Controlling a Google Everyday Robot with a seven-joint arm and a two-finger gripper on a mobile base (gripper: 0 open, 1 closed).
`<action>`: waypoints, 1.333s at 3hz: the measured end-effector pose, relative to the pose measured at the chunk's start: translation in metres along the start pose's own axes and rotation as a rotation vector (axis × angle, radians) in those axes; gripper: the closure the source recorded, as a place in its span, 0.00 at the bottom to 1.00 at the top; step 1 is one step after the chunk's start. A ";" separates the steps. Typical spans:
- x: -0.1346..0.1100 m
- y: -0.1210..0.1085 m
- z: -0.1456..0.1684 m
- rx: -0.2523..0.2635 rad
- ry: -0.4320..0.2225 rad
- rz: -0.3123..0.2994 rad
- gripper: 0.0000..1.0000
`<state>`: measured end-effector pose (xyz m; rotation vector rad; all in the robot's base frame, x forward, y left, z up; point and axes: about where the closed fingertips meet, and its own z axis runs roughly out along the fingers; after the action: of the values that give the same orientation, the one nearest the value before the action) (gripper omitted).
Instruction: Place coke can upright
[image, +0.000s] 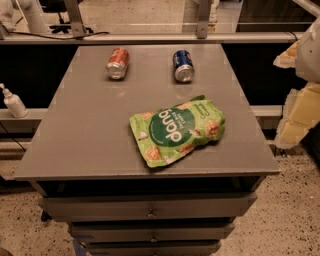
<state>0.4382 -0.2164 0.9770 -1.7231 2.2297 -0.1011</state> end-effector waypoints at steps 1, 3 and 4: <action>0.000 0.000 0.000 0.000 0.000 0.000 0.00; -0.036 -0.021 0.023 -0.010 -0.090 -0.061 0.00; -0.073 -0.040 0.038 -0.027 -0.156 -0.114 0.00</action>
Offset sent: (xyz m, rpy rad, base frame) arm 0.0267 0.0228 -0.0136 0.0732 -0.0040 0.0628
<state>0.5029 -0.1526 0.9666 -1.8063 2.0304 0.0365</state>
